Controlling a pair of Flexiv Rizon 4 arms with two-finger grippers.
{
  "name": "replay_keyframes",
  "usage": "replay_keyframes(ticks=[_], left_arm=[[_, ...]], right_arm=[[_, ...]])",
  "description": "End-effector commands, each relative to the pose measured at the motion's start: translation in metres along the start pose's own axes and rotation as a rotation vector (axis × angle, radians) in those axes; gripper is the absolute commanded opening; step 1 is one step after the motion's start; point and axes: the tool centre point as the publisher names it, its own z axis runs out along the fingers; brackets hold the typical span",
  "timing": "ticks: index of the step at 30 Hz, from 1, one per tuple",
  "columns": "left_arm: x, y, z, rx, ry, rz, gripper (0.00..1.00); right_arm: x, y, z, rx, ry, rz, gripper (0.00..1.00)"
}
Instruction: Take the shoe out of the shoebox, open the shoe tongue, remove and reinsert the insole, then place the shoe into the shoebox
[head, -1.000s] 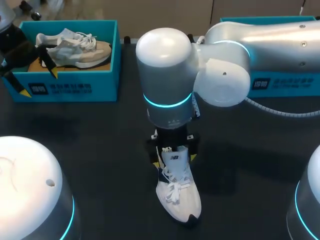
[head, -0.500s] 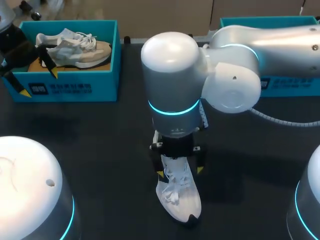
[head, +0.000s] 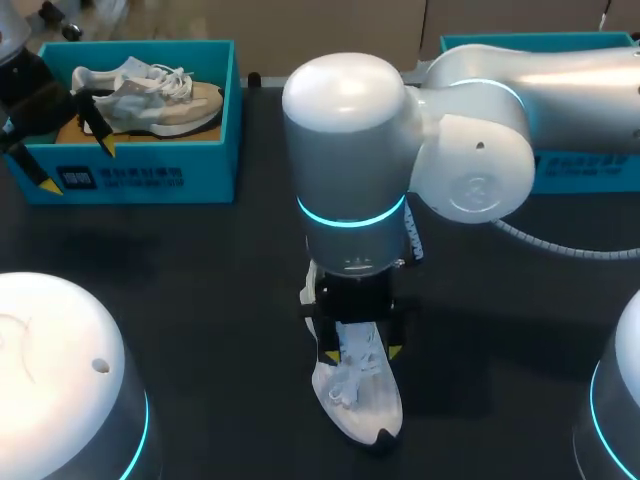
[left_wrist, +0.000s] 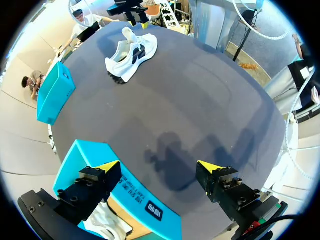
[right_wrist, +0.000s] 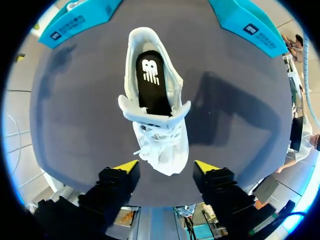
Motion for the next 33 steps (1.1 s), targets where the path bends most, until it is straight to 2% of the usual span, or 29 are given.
replay_keyframes(ticks=[1,8,16,23,28,33], left_arm=[[0.001,0.0,0.0,-0.003,0.002,0.0,1.0],[0.001,0.0,0.0,-0.003,0.002,0.0,1.0],[0.001,0.0,0.0,-0.003,0.002,0.0,1.0],[0.001,0.0,0.0,-0.003,0.002,0.0,1.0],[0.001,0.0,0.0,-0.003,0.002,0.0,1.0],[0.001,0.0,0.0,-0.003,0.002,0.0,1.0]], right_arm=[[0.004,-0.009,-0.002,-0.025,-0.005,0.034,0.31],[0.007,0.007,-0.003,-0.041,-0.007,-0.022,0.3],[0.015,0.042,0.0,-0.076,0.006,-0.124,0.31],[0.017,0.072,0.013,-0.093,0.054,-0.194,0.29],[0.015,0.08,0.019,-0.08,0.063,-0.193,0.27],[0.008,0.07,0.01,-0.087,0.037,-0.166,0.27]])
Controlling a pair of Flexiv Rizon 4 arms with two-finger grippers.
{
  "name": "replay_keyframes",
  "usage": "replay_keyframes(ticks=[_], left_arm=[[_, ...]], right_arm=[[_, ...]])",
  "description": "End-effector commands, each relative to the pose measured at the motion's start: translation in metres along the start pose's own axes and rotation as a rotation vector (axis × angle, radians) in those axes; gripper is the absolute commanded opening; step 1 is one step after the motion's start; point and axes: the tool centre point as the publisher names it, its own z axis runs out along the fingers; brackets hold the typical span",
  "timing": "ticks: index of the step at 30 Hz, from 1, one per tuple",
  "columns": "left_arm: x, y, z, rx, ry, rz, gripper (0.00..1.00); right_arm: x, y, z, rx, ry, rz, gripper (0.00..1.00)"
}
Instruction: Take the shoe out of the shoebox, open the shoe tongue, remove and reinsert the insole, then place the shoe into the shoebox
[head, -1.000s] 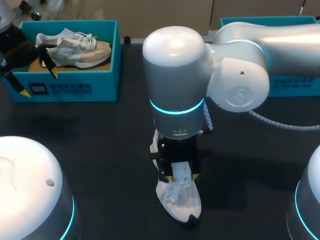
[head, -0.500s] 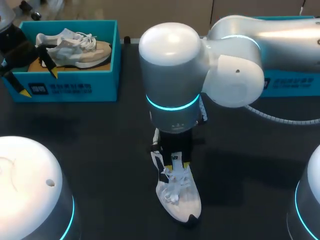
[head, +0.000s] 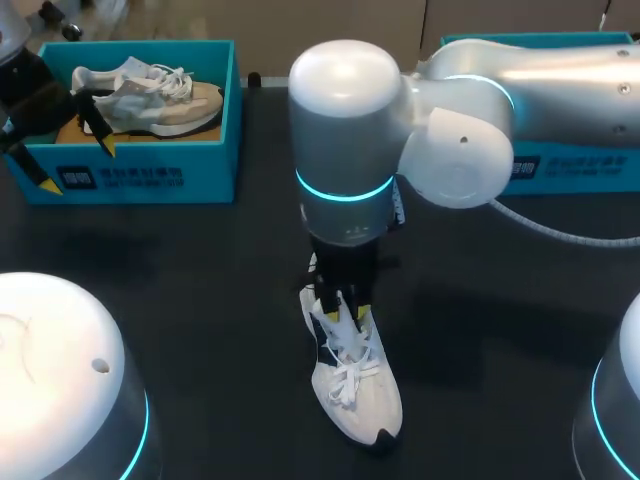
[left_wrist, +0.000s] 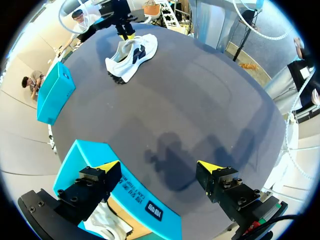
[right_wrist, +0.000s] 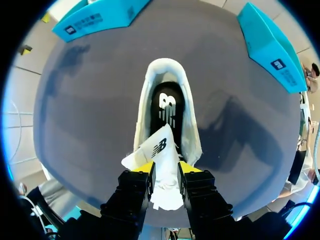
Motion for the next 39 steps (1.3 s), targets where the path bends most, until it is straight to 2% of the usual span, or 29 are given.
replay_keyframes(ticks=[1,9,20,26,34,39], left_arm=[[0.001,0.0,0.0,-0.003,0.001,0.0,1.0],[0.001,0.0,0.0,-0.003,0.001,0.0,1.0],[0.001,0.0,0.0,-0.003,0.001,0.0,1.0],[0.001,0.0,0.0,-0.003,0.001,0.0,1.0],[0.001,0.0,0.0,-0.003,0.001,0.0,1.0],[0.001,0.0,0.0,-0.003,0.001,0.0,1.0]], right_arm=[[-0.005,-0.011,-0.011,-0.013,-0.017,0.017,0.27],[0.005,-0.024,-0.019,-0.011,-0.039,0.033,0.27],[0.023,-0.018,0.006,0.031,-0.004,0.033,0.26],[0.015,-0.008,0.014,0.001,0.005,0.039,0.22],[0.007,0.004,0.01,-0.016,-0.056,0.052,0.22],[0.007,0.008,0.007,-0.04,-0.056,0.05,0.2]])
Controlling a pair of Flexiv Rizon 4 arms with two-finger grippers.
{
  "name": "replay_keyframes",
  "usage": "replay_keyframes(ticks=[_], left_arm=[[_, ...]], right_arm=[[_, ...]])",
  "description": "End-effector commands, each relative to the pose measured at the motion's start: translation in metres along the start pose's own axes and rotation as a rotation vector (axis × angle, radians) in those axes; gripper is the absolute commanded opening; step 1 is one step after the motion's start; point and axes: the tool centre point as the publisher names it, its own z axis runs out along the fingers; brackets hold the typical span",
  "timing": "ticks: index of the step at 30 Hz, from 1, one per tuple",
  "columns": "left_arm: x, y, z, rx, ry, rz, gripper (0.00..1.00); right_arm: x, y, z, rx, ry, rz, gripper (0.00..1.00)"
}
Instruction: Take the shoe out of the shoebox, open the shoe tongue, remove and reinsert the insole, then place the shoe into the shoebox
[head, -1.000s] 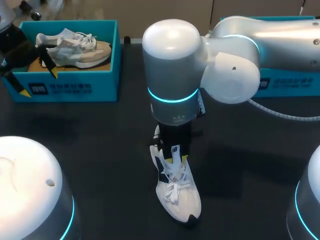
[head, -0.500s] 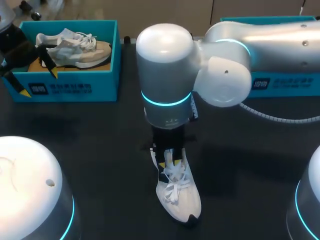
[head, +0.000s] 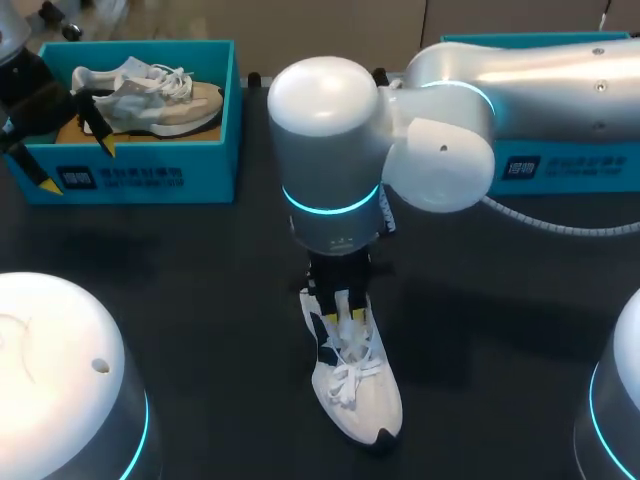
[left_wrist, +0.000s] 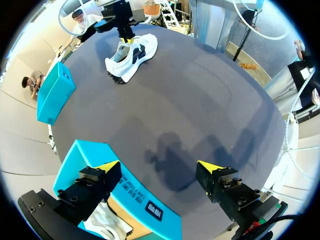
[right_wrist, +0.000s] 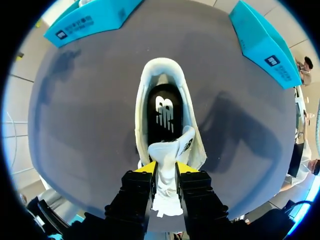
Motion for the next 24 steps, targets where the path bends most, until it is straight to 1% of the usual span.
replay_keyframes(ticks=[1,8,12,19,20,22,24], left_arm=[[0.001,0.0,0.0,-0.003,0.001,0.0,1.0],[0.001,0.0,0.0,-0.003,0.001,0.0,1.0],[0.001,0.0,0.0,-0.003,0.001,0.0,1.0],[0.001,0.0,0.0,-0.003,0.001,0.0,1.0],[0.001,0.0,0.0,-0.003,0.001,0.0,1.0],[0.001,0.0,0.0,-0.003,0.001,0.0,1.0],[0.001,0.0,0.0,-0.003,0.001,0.0,1.0]], right_arm=[[0.003,0.003,-0.001,-0.011,0.006,-0.01,0.21],[0.006,0.019,0.013,-0.005,0.043,-0.048,0.2],[0.006,0.024,0.016,-0.004,0.053,-0.057,0.2],[-0.002,0.026,-0.02,-0.062,0.03,-0.119,0.22],[-0.004,0.026,-0.024,-0.074,0.036,-0.146,0.22],[-0.01,0.028,-0.036,-0.091,0.047,-0.2,0.25],[-0.016,0.032,-0.046,-0.106,0.083,-0.291,0.26]])
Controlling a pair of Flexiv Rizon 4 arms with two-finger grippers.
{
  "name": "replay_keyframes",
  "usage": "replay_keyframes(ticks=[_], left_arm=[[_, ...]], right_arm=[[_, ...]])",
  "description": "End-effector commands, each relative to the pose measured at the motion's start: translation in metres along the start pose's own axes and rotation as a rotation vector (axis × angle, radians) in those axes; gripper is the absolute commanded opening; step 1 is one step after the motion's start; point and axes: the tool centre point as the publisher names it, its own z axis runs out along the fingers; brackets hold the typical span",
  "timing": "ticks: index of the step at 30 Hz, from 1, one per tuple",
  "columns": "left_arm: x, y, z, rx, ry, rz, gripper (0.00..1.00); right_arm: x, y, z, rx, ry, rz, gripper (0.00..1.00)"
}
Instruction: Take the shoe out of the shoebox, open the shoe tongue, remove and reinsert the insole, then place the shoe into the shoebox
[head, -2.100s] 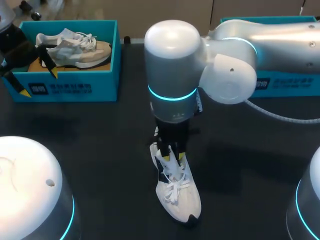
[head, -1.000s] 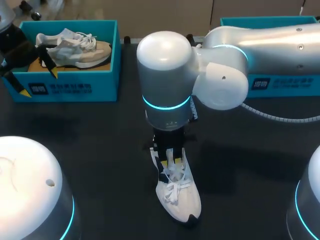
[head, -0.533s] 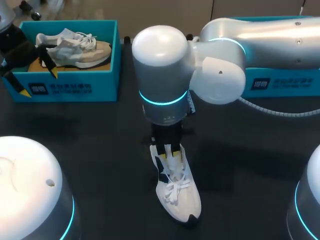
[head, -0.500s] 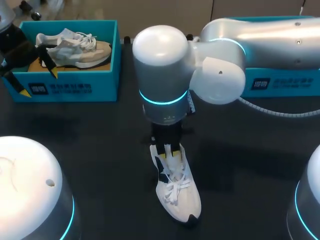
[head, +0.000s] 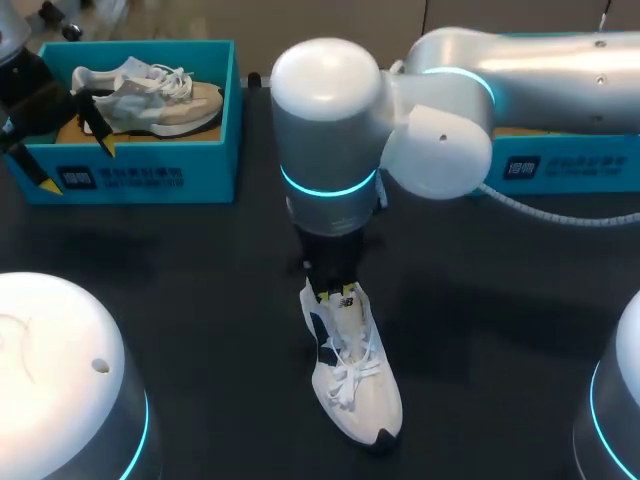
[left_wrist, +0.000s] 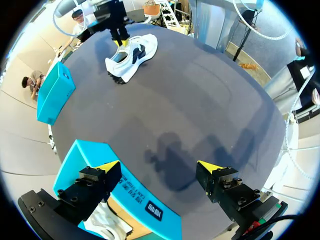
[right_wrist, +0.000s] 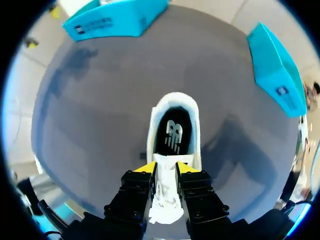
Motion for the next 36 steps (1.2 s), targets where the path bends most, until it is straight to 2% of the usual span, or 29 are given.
replay_keyframes(ticks=[1,3,7,8,9,10,13,14,15,26,28,32,36], left_arm=[[0.001,0.0,0.0,-0.003,0.001,0.0,1.0],[0.001,0.0,0.0,-0.003,0.001,0.0,1.0],[0.001,0.0,0.0,-0.003,0.001,0.0,1.0],[0.001,0.0,0.0,-0.003,0.001,0.0,1.0],[0.001,0.0,0.0,-0.003,0.001,0.0,1.0],[0.001,0.0,0.0,-0.003,0.001,0.0,1.0],[0.001,0.0,0.0,-0.003,0.001,0.0,1.0],[0.001,0.0,0.0,-0.003,0.001,0.0,1.0],[0.001,0.0,0.0,-0.003,0.001,0.0,1.0],[0.001,0.0,0.0,-0.003,0.001,0.0,1.0],[0.001,0.0,0.0,-0.003,0.001,0.0,1.0],[0.001,0.0,0.0,-0.003,0.001,0.0,1.0],[0.001,0.0,0.0,-0.003,0.001,0.0,1.0]], right_arm=[[-0.022,-0.001,-0.032,-0.031,0.039,-0.11,0.27],[-0.027,0.004,-0.036,0.007,0.03,-0.22,0.29],[-0.034,0.015,-0.042,0.049,-0.005,-0.376,0.43],[-0.035,0.017,-0.043,0.065,-0.005,-0.417,0.53],[-0.037,0.019,-0.043,0.069,-0.008,-0.443,0.84],[-0.038,0.022,-0.045,0.072,-0.012,-0.47,1.0],[-0.041,0.029,-0.049,0.056,0.023,-0.606,1.0],[-0.04,0.03,-0.053,0.037,0.084,-0.685,1.0],[-0.038,0.029,-0.057,0.013,0.198,-0.803,1.0],[-0.038,0.029,-0.057,0.013,0.198,-0.803,1.0],[-0.031,0.036,-0.056,0.066,0.088,-0.856,1.0],[-0.03,0.045,-0.056,0.044,-0.039,-0.941,1.0],[-0.027,0.055,-0.05,0.03,-0.11,-1.027,1.0]])
